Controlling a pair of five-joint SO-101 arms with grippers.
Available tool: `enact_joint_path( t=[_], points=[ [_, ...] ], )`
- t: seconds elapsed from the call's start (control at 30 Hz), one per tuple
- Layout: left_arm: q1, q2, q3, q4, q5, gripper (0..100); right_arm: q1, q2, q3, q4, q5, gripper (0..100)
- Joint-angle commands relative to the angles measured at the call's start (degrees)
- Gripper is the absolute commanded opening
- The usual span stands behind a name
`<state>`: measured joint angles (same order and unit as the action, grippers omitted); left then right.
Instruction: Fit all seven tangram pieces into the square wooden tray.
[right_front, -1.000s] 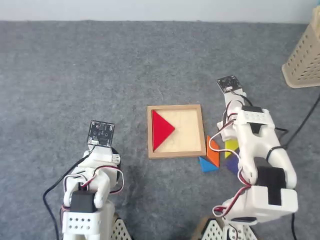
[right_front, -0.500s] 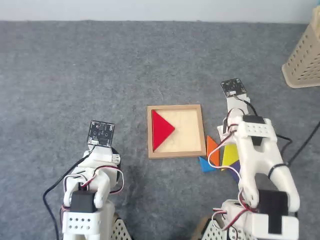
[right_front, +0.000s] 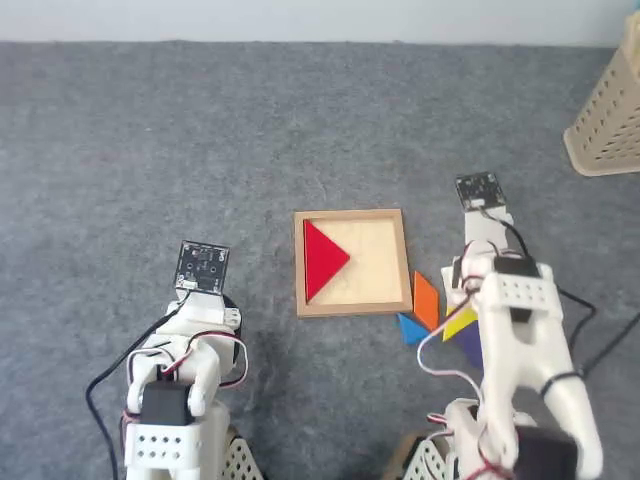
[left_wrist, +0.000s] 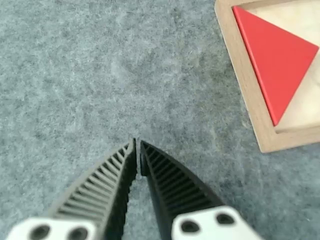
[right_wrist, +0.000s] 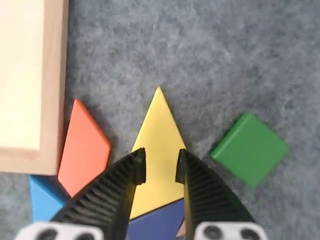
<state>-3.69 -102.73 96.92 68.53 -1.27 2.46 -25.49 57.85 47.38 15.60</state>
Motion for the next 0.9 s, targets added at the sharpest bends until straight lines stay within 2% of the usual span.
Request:
enact_joint_path(
  t=[0.0, 0.23, 0.57, 0.87],
  points=[
    [-0.3, -0.2, -0.3, 0.3, 0.5, 1, 2.1, -5.1, 1.1, 0.7, 1.3, 9.6],
    [-0.3, -0.2, -0.3, 0.3, 0.5, 1, 4.7, 0.8, 1.8, 0.8, 2.3, 9.6],
    [-0.3, -0.2, -0.3, 0.3, 0.5, 1, 4.4, 16.7, -8.6, 4.3, 3.3, 9.7],
    [-0.3, -0.2, -0.3, 0.3, 0.5, 1, -3.6, 17.4, -10.5, -1.2, 3.5, 9.6]
  ],
)
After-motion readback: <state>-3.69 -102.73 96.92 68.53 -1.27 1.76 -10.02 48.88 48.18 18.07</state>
